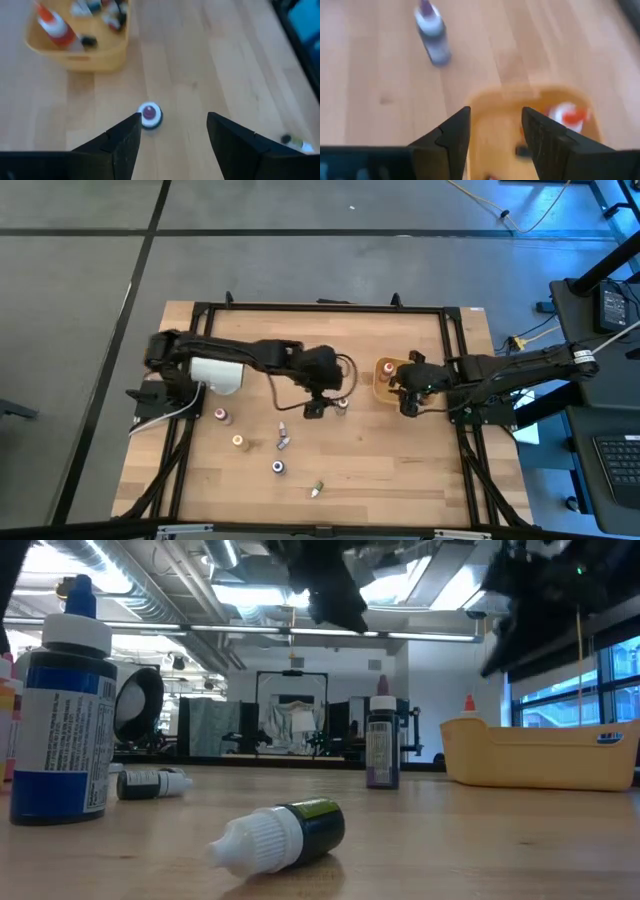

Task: Pick & Place food coloring
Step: Put the violet food coloring into the yellow bin

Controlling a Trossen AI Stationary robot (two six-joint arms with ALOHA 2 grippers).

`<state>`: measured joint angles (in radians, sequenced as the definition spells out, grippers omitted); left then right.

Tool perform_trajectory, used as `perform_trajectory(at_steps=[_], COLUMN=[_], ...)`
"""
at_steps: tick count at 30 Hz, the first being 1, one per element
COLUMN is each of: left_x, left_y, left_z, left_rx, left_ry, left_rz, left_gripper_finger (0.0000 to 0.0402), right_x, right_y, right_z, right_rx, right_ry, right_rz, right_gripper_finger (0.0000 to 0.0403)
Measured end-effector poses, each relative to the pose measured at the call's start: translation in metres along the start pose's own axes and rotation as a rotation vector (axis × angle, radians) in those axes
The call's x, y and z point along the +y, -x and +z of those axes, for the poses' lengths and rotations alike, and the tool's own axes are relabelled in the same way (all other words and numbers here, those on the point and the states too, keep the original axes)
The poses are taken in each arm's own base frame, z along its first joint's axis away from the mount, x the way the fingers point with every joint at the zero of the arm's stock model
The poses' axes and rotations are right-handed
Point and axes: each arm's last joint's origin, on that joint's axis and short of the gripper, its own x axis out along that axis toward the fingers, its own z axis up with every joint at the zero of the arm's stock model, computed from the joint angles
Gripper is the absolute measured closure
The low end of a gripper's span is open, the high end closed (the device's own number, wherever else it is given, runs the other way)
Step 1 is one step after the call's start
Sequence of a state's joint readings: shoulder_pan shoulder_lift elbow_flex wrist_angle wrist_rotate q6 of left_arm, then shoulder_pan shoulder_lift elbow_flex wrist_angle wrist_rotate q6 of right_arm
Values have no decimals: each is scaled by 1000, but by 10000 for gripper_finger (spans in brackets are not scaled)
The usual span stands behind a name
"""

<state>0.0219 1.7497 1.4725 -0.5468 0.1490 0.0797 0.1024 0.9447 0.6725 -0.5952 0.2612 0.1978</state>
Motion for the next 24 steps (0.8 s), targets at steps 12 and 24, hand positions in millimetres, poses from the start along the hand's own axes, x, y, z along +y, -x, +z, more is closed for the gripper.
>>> perform_trajectory(at_steps=[12,24], left_x=[-11,-14], left_y=[37,50], left_z=[-73,-87], left_rx=[-600,-693], left_ry=[-1,-6], left_rz=[31,46], left_gripper_finger=[180,180], right_x=[4,8], right_y=[23,14], right_z=[44,53], right_rx=[-285,-327], right_ry=[184,181], right_rz=[72,75], right_gripper_finger=[180,117])
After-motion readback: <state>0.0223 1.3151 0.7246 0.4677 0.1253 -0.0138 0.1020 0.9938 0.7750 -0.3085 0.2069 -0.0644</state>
